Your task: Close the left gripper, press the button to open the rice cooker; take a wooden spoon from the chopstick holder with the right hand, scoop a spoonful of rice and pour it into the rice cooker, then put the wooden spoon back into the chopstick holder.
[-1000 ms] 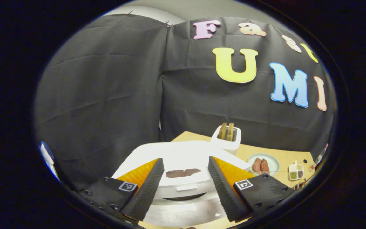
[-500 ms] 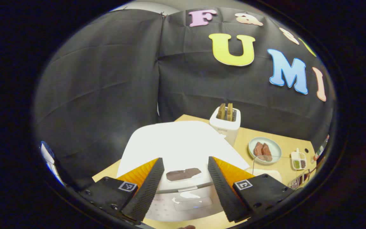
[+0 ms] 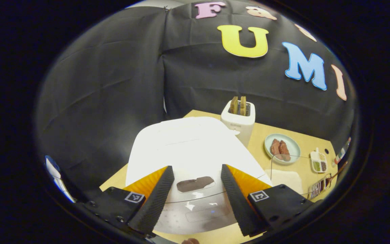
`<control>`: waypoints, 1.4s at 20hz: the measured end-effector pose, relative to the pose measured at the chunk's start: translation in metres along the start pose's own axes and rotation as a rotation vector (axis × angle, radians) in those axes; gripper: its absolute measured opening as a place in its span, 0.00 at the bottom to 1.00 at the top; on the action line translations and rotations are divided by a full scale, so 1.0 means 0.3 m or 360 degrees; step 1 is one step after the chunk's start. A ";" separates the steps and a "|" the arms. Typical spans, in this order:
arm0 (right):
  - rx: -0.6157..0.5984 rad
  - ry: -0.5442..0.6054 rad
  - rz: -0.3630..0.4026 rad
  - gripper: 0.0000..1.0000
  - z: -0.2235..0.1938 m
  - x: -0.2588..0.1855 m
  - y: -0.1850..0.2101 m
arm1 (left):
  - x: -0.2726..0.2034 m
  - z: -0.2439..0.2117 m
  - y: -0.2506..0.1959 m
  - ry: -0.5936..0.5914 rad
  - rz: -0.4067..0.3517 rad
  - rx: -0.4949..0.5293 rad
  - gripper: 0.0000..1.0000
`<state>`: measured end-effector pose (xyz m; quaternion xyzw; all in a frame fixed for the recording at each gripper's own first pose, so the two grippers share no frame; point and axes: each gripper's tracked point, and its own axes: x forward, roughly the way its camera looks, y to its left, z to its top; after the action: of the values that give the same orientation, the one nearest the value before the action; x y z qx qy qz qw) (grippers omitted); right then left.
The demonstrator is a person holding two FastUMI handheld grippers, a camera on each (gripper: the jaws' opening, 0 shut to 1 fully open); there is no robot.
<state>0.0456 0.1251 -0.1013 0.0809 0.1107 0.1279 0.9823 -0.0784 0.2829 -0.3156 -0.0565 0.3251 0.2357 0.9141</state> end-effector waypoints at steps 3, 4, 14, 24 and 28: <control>0.0000 -0.0019 0.0002 0.96 0.016 -0.013 0.004 | -0.009 0.020 -0.005 -0.0058 -0.0041 -0.0034 0.96; -0.0012 -0.0028 -0.0008 0.99 0.027 -0.018 -0.001 | -0.032 0.034 -0.013 -0.0078 -0.0054 -0.0082 0.92; -0.0036 -0.0217 -0.0194 0.99 0.251 -0.131 -0.045 | -0.518 0.759 -0.352 -0.0966 -0.0326 0.0196 0.96; -0.0088 -0.0274 -0.0395 0.99 0.408 -0.312 -0.069 | -0.792 0.903 -0.714 -0.0955 -0.0877 0.0024 0.94; -0.0095 -0.0359 -0.0394 0.99 0.519 -0.325 -0.069 | -0.800 0.919 -0.665 -0.0961 -0.0779 0.0058 0.94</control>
<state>-0.0044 0.0586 0.0638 0.0513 0.0051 -0.0007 0.9987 0.0089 0.0829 0.0391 -0.0442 0.0225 0.0108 0.9987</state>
